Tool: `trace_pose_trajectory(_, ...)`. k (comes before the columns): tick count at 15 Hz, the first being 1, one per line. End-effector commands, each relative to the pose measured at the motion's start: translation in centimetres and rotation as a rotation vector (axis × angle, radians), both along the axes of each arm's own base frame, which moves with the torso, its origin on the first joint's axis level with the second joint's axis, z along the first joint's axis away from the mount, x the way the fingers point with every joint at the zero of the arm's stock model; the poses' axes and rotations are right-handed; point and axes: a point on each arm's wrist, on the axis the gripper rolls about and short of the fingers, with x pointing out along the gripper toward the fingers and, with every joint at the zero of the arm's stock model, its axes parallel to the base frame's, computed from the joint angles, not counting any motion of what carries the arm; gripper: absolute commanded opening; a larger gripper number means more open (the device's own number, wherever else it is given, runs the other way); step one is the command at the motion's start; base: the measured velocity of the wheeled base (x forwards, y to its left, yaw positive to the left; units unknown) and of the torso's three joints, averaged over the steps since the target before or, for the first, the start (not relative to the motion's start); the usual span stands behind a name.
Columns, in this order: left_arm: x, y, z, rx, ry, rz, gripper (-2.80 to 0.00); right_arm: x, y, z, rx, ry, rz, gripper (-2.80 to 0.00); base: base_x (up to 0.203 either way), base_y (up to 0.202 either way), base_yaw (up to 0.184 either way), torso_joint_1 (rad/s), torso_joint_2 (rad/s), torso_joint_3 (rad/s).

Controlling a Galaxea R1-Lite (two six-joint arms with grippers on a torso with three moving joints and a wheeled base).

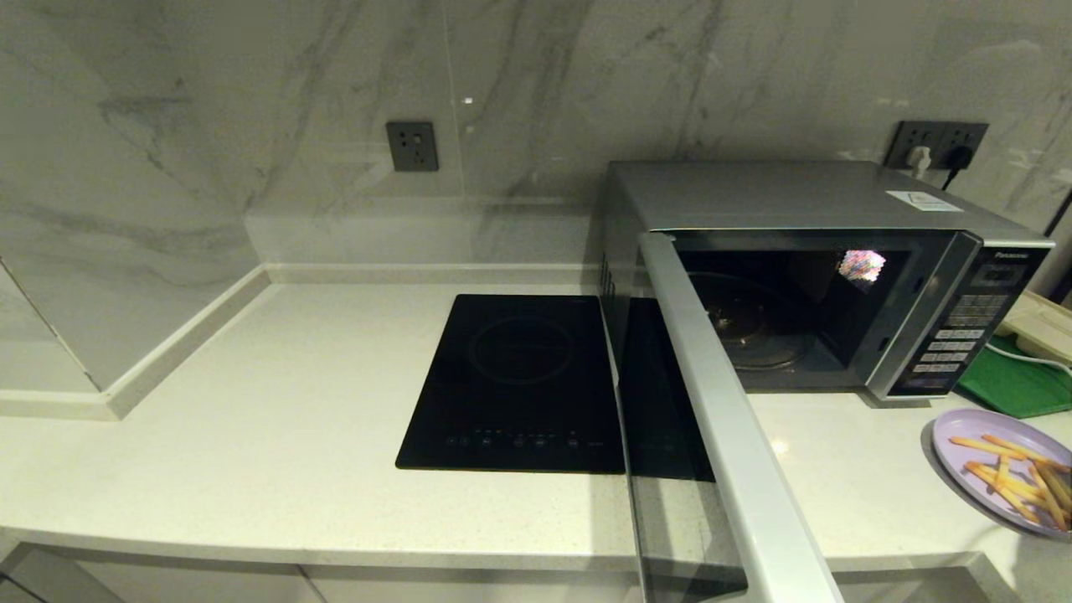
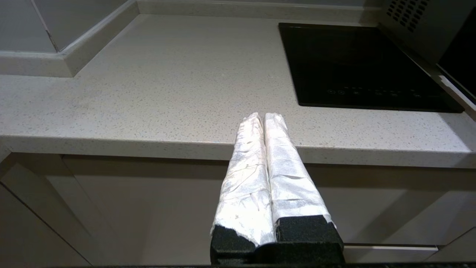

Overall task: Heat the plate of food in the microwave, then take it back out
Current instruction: Put the plate in the microwave oven

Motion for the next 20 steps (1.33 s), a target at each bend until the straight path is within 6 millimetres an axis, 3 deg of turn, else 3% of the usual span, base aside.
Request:
trace_pose_trajectory(1,0.0,0.0,0.0,-0.001,-0.001,0.001,-2.80,0.0,0.0,-0.2,0.008,0.008,-0.012,0.00,0.000,0.000,0.000,0.000,0.00,0.000)
trace_pose_trajectory(11,0.0,0.0,0.0,-0.001,-0.001,0.001,-2.80,-0.2,-0.1,-0.5,0.001,0.028,-0.022,0.00,0.000,0.000,0.000,0.000,0.00,0.000)
trace_pose_trajectory(20,0.0,0.0,0.0,-0.001,-0.001,0.001,-2.80,0.2,-0.5,-2.1,0.010,0.033,-0.023,0.00,0.000,0.000,0.000,0.000,0.00,0.000)
